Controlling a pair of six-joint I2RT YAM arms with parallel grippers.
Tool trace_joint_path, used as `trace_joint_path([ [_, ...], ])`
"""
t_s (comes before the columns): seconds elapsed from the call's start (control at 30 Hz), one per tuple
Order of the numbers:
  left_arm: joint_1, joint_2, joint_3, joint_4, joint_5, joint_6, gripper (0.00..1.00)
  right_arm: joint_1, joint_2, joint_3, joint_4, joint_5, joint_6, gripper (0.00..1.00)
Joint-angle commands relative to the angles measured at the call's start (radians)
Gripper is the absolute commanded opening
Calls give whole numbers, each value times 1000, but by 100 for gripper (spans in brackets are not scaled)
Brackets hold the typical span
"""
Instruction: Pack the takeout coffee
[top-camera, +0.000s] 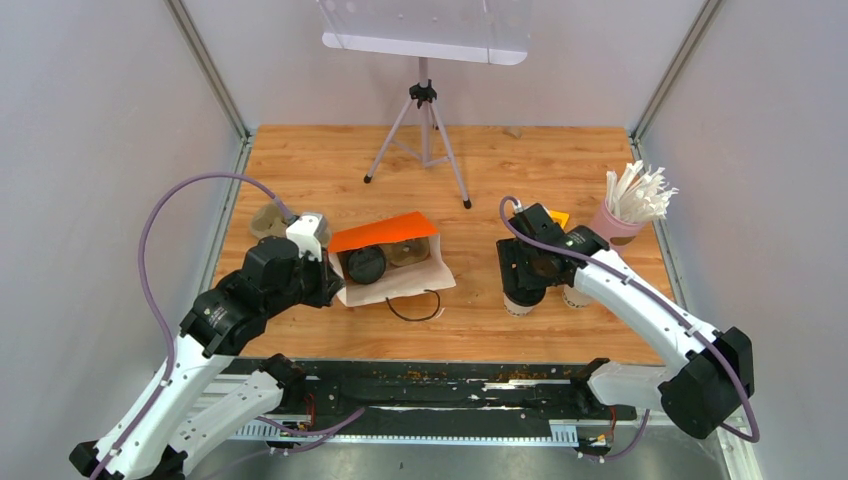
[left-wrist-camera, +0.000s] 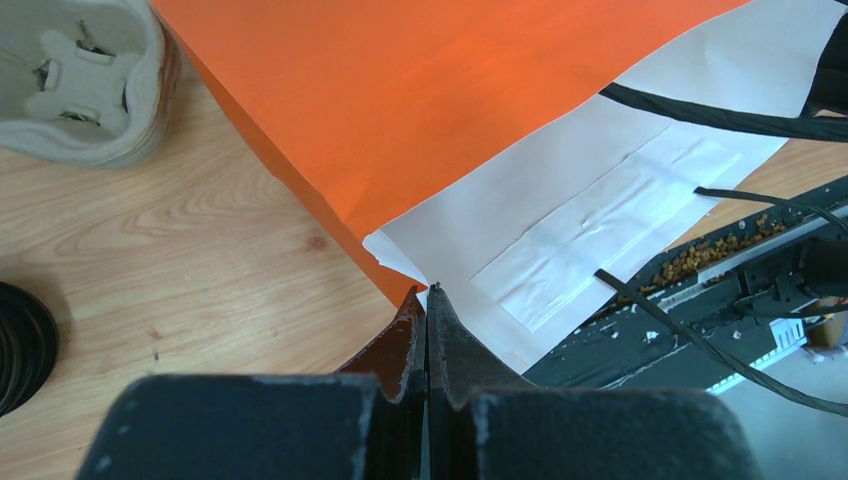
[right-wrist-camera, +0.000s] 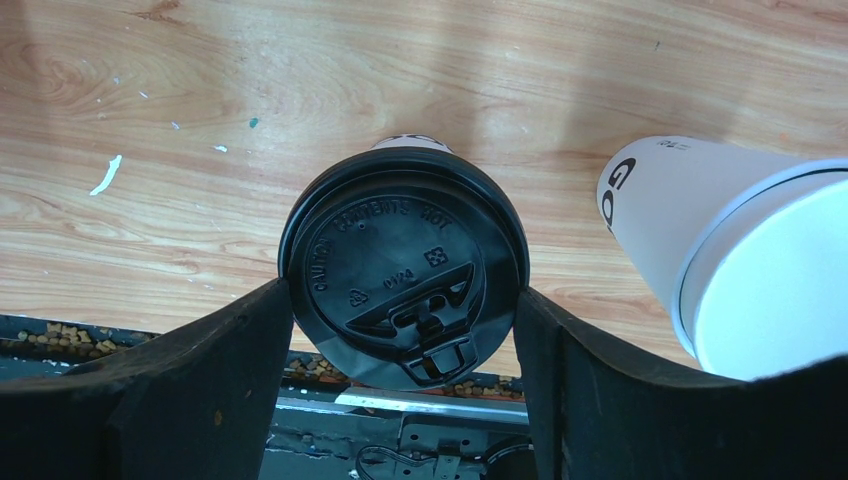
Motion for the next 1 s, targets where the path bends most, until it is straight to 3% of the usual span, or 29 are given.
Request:
trace_joint_path([
  [0.0,-2,-23,27,15,-11,-6,0,0,-49,0,25,-7,-35,70],
  [0.4,-3,-42,24,-10,-30,-8,0,46,-186,186,-72,-88,-167,70],
  [0.67,-2,-59,16,-5,-28,7,0,143,-342,273,21,-250,-280,68],
  [0.97,-2,-82,13,-18,-64,14,0,492,-297,413,117,-210,-346,68],
])
